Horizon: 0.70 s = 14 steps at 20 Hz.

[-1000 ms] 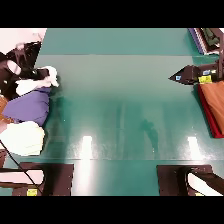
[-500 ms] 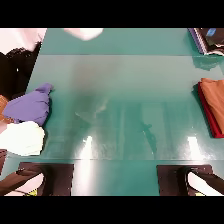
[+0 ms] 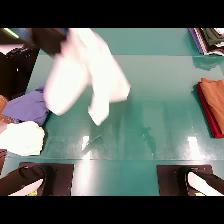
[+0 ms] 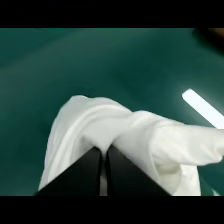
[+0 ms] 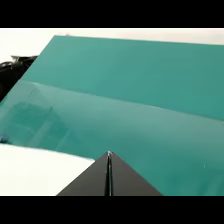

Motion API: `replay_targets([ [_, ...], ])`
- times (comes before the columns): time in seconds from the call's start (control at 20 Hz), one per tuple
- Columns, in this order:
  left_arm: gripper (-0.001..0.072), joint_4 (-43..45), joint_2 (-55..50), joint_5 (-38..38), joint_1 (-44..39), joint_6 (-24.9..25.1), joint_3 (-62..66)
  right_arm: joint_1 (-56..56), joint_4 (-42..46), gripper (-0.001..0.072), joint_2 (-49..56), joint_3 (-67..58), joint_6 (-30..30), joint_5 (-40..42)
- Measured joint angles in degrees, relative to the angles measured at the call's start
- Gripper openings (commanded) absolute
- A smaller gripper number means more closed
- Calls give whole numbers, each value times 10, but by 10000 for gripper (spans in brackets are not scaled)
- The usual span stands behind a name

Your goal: Fold the shirts.

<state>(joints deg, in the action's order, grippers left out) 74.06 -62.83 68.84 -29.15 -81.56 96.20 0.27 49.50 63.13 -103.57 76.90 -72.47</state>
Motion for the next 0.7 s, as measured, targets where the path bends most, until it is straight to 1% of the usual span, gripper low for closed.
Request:
replay_targets([
  [0.1,25,-15,-4,1,-30,-4,-89,0,0,18,0,-2,0,-17],
  [0.15,244,-25,-6,-5,-42,-5,-132,0,0,19,0,-2,0,-26],
  [0.2,536,-34,-7,-13,-49,-7,-165,0,0,18,0,-2,0,-33],
  [0.25,592,-41,-7,-17,-53,-7,-192,0,0,18,0,-3,0,-39],
  [0.4,593,-31,-5,-20,-61,-9,-228,0,1,18,0,-3,0,-49],
  [0.55,592,23,-4,-23,-64,-12,-231,0,1,18,0,-3,0,-53],
  [0.7,592,51,-17,-24,-38,-19,-249,0,1,18,0,-3,0,-56],
])
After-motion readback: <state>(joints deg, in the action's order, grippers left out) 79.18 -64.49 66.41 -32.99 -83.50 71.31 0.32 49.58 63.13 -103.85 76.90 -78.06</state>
